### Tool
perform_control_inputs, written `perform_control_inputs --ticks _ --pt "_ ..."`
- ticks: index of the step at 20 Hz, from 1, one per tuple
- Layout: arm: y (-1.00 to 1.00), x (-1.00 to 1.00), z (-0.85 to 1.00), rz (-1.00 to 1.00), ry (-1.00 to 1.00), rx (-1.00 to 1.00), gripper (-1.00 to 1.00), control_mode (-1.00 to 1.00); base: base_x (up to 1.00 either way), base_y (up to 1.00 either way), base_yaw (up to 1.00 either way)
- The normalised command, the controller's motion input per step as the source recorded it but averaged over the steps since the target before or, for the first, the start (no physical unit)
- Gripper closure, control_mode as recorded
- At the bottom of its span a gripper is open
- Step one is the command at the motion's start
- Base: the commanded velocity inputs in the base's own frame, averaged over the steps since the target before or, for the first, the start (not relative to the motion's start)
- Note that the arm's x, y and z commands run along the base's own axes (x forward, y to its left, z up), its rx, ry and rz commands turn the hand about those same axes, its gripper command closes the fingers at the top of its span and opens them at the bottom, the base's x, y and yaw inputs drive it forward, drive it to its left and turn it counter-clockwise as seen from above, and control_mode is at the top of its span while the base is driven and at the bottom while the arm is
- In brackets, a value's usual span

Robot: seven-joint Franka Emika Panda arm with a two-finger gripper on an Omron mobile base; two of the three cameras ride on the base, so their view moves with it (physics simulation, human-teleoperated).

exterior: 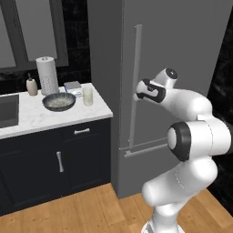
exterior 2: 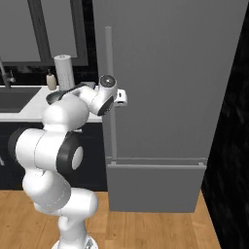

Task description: Grab a lemon wedge from the fridge and one ice cube from the ice bowl, and put them in the glass of lemonade.

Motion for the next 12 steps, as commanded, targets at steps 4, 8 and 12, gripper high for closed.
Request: perform_control_inputs --ticks 4,8,12 --pt "0.0 0.39 0.01 0.05 -0.14 0.0 -1.0 -1.0 0.0 0.0 0.0" --pt "0.03 0.44 0.0 0.07 -0.12 0.0 -1.0 -1.0 0.0 0.0 0.0" --pt "0.0 0.65 0.0 0.09 -0.01 0.01 -1.0 -1.0 0.0 0.0 0.0"
